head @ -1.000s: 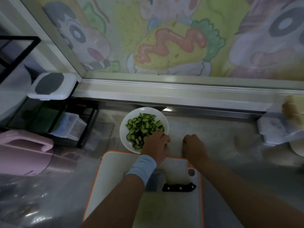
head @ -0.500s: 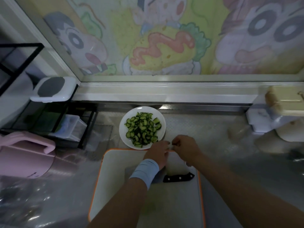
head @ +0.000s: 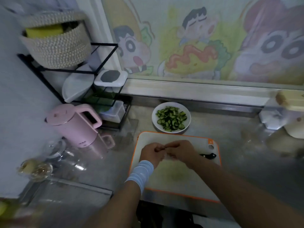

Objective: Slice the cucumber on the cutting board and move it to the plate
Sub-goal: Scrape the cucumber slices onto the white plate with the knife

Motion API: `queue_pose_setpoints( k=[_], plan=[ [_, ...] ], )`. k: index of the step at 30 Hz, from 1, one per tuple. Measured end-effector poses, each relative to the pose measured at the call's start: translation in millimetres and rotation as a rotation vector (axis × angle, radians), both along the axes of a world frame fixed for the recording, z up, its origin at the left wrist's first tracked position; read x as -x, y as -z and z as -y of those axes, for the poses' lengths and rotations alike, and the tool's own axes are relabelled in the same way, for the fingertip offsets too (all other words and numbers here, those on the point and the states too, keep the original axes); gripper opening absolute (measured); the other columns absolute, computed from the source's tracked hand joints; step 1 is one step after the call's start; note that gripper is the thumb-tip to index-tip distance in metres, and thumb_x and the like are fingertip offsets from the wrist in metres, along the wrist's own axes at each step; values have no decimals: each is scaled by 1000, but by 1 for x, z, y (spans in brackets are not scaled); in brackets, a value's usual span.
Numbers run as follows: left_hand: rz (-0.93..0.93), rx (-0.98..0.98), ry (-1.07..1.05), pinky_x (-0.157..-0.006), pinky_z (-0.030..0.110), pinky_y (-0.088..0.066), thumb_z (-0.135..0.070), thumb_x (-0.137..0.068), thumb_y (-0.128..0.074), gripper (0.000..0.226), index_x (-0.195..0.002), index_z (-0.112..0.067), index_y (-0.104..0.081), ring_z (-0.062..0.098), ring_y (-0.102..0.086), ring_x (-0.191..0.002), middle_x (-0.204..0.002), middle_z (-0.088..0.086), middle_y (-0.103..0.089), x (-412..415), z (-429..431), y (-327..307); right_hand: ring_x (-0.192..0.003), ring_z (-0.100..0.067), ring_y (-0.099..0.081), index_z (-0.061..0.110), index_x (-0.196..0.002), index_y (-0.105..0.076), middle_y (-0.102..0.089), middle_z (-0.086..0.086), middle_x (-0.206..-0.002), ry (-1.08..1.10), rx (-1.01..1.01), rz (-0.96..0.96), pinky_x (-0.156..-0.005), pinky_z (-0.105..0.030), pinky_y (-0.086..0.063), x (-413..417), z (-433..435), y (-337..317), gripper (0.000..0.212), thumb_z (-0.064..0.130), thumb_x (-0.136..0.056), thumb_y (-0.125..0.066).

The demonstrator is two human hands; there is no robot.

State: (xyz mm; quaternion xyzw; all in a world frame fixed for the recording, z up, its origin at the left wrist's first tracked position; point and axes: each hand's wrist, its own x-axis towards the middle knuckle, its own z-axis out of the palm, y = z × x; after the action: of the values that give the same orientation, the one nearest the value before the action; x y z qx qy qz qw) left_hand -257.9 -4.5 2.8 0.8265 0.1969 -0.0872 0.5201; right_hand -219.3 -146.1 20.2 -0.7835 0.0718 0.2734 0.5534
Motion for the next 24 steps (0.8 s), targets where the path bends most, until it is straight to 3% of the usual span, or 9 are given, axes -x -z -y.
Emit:
queue_pose_setpoints(
  k=[4, 7, 11, 13, 15, 16, 19, 24],
  plan=[
    [-53, 154, -34, -67, 42, -58, -13, -78, -69, 6, -84, -14, -69, 25, -68, -62, -70, 9, -70, 70, -39, -6, -64, -16, -67, 6, -89, -75, -72, -12, -76, -46, -14, -13, -57, -27, -51, 74, -39, -7, 11, 8, -78, -76],
    [-147, 207, 6, -64, 33, -57, -11, -86, -60, 17, -98, -7, -70, 23, -68, -66, -76, 9, -70, 120, -62, -2, -64, -16, -69, 12, -83, -76, -73, -9, -73, -107, 91, 85, -62, -28, -55, 124, -59, 0, 5, 11, -78, -75],
    [-193, -149, 184, -84, 35, -52, -34, -88, -56, 26, -103, -19, -71, 24, -64, -94, -104, 6, -69, 172, -92, 15, -58, -8, -62, 17, -90, -77, -74, -6, -78, -332, 352, 210, -68, -22, -52, 169, -72, 23, 14, 16, -86, -64],
    [-200, -262, 225, -92, 27, -45, -32, -91, -52, 30, -113, -19, -67, 24, -58, -107, -118, 5, -64, 190, -102, 21, -61, -17, -61, 15, -82, -76, -72, -9, -76, -417, 396, 216, -66, -25, -48, 187, -79, 32, 18, 14, -87, -59],
    [-191, -267, 227, -94, 24, -40, -28, -92, -51, 31, -119, -17, -63, 23, -55, -113, -125, 6, -60, 203, -110, 24, -68, -23, -62, 12, -72, -73, -66, -9, -69, -481, 452, 255, -58, -24, -40, 199, -85, 38, 20, 11, -85, -57],
    [-191, -266, 227, -95, 23, -39, -27, -93, -51, 31, -120, -17, -62, 23, -54, -114, -126, 6, -59, 207, -113, 26, -70, -19, -62, 10, -78, -76, -68, -7, -72, -486, 467, 264, -56, -23, -37, 204, -88, 39, 20, 11, -86, -57],
    [-193, -273, 213, -94, 22, -39, -27, -93, -51, 32, -121, -18, -61, 21, -55, -114, -126, 5, -59, 213, -119, 29, -81, -14, -63, 12, -99, -77, -74, -7, -94, -503, 502, 293, -61, -19, -36, 209, -93, 43, 21, 15, -89, -58],
    [-167, -289, 226, -97, 26, -42, -28, -92, -51, 32, -121, -21, -62, 21, -55, -113, -126, 3, -59, 204, -119, 22, -92, -16, -66, 19, -102, -76, -74, -2, -98, -485, 531, 294, -70, -17, -40, 202, -89, 38, 21, 17, -87, -61]
  ],
)
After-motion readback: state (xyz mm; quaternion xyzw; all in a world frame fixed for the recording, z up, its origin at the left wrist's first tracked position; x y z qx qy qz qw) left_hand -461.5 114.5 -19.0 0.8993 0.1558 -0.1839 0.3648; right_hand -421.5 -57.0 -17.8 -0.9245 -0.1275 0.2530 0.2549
